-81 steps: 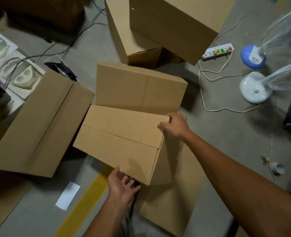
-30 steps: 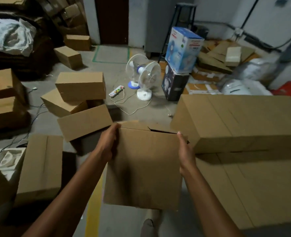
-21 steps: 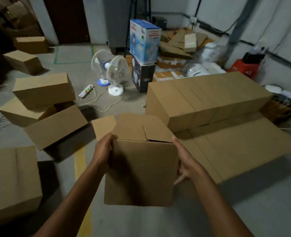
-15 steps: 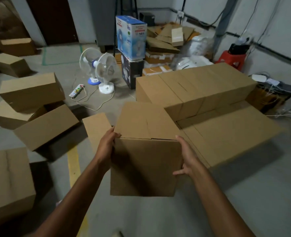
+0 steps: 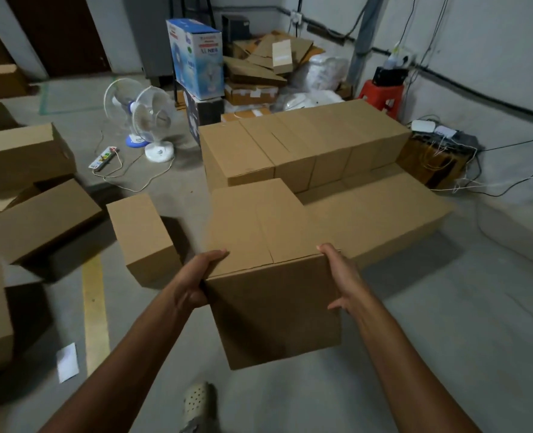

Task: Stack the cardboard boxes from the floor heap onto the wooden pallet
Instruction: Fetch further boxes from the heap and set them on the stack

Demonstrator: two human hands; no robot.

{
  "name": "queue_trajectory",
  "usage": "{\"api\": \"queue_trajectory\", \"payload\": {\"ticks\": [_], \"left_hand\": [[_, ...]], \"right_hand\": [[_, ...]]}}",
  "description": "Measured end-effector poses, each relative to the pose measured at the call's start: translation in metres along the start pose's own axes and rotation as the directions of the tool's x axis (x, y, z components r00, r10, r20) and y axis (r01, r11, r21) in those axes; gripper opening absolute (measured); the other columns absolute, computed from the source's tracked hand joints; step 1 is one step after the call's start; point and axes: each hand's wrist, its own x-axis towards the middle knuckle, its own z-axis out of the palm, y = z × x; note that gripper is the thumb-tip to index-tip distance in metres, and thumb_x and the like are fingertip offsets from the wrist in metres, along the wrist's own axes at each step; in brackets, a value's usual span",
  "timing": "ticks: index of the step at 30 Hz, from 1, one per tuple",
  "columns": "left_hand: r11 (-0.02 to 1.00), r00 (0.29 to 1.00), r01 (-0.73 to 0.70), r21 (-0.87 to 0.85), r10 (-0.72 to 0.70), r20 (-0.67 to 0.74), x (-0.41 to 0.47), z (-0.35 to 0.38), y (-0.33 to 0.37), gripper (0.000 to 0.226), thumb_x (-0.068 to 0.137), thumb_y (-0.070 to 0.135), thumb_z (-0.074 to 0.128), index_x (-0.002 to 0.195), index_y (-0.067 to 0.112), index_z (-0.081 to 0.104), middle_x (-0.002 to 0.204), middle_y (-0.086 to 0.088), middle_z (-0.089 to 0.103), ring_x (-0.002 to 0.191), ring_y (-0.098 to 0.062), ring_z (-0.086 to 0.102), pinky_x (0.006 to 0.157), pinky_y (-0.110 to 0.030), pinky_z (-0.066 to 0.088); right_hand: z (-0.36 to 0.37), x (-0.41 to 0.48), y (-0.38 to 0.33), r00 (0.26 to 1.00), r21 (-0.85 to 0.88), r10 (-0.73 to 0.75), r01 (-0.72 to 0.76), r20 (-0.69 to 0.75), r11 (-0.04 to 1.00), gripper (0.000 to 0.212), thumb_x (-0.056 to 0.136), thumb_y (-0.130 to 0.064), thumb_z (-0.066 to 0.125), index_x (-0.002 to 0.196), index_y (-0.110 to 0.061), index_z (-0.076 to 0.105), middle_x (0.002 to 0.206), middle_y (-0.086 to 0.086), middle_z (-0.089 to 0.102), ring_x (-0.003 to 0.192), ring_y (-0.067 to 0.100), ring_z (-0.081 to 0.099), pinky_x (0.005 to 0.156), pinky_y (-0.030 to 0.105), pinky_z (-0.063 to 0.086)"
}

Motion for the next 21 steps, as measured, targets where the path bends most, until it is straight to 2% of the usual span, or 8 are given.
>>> {"api": "queue_trajectory", "payload": {"ticks": [2,4,7,10,13,17,21], "left_hand": [[0.999,0.999,0.032,0.016,-0.032,-0.014,0.008,0.015,-0.013,0.034,0.094,0.029,0.064,0.12,0.006,0.063,0.093,-0.017,0.072,0.088,-0.03,0.067,0.095,-0.044,0.052],[0.998,0.998,0.054,0.024,-0.053,-0.039,0.019,0.028,-0.02,0.036,0.093,0.031,0.066,0.12,0.007,0.064,0.095,-0.018,0.072,0.09,-0.03,0.067,0.101,-0.046,0.048],[0.998,0.997,0.061,0.031,-0.059,-0.055,0.035,0.048,-0.022,0.034,0.093,0.033,0.065,0.117,0.009,0.062,0.094,-0.017,0.071,0.09,-0.03,0.066,0.094,-0.044,0.049],[0.998,0.996,0.059,0.008,-0.059,-0.062,0.054,0.064,-0.021,0.028,0.094,0.032,0.062,0.111,0.01,0.062,0.093,-0.017,0.069,0.087,-0.029,0.064,0.086,-0.041,0.05],[0.997,0.996,0.057,-0.049,-0.06,-0.068,0.082,0.071,-0.021,0.032,0.094,0.033,0.062,0.116,0.009,0.063,0.099,-0.018,0.069,0.092,-0.031,0.064,0.095,-0.043,0.049],[0.995,0.993,0.018,-0.095,-0.029,-0.112,0.119,0.077,-0.023,0.035,0.094,0.032,0.063,0.116,0.005,0.063,0.101,-0.02,0.07,0.093,-0.032,0.065,0.083,-0.039,0.053],[0.995,0.988,-0.016,-0.096,0.0,-0.155,0.144,0.082,-0.022,0.044,0.09,0.032,0.067,0.123,0.003,0.063,0.114,-0.022,0.071,0.11,-0.038,0.066,0.1,-0.047,0.052]], "right_hand": [[-0.019,0.006,0.002,1.0,0.006,0.013,-0.013,-0.009,1.0,0.072,0.084,-0.058,0.06,0.144,-0.022,0.046,0.148,0.008,0.046,0.135,0.039,0.043,0.1,0.07,0.037],[-0.03,0.014,0.001,0.999,0.025,0.012,-0.011,-0.041,1.0,0.069,0.083,-0.057,0.062,0.141,-0.021,0.049,0.145,0.009,0.049,0.133,0.04,0.045,0.099,0.069,0.036],[-0.04,0.032,-0.005,0.994,0.068,-0.033,0.04,-0.101,0.997,0.064,0.079,-0.055,0.064,0.129,-0.016,0.056,0.135,0.011,0.057,0.124,0.038,0.052,0.098,0.06,0.04],[-0.047,0.057,-0.016,0.991,0.082,-0.066,0.076,-0.115,0.994,0.045,0.084,-0.048,0.064,0.114,-0.016,0.057,0.127,0.011,0.059,0.121,0.037,0.053,0.095,0.053,0.04],[-0.052,0.087,-0.024,0.992,0.066,-0.071,0.078,-0.108,0.995,0.05,0.087,-0.042,0.065,0.126,-0.012,0.058,0.125,0.007,0.056,0.124,0.036,0.051,0.098,0.054,0.039],[-0.056,0.126,-0.034,1.0,0.016,-0.001,0.002,-0.022,1.0,0.071,0.081,-0.053,0.069,0.139,-0.016,0.051,0.139,0.011,0.054,0.127,0.039,0.05,0.097,0.062,0.04],[-0.066,0.16,-0.047,0.999,-0.048,0.017,-0.016,0.034,0.999,0.066,0.085,-0.05,0.069,0.141,-0.02,0.051,0.145,0.008,0.05,0.13,0.037,0.047,0.094,0.063,0.046]]}}
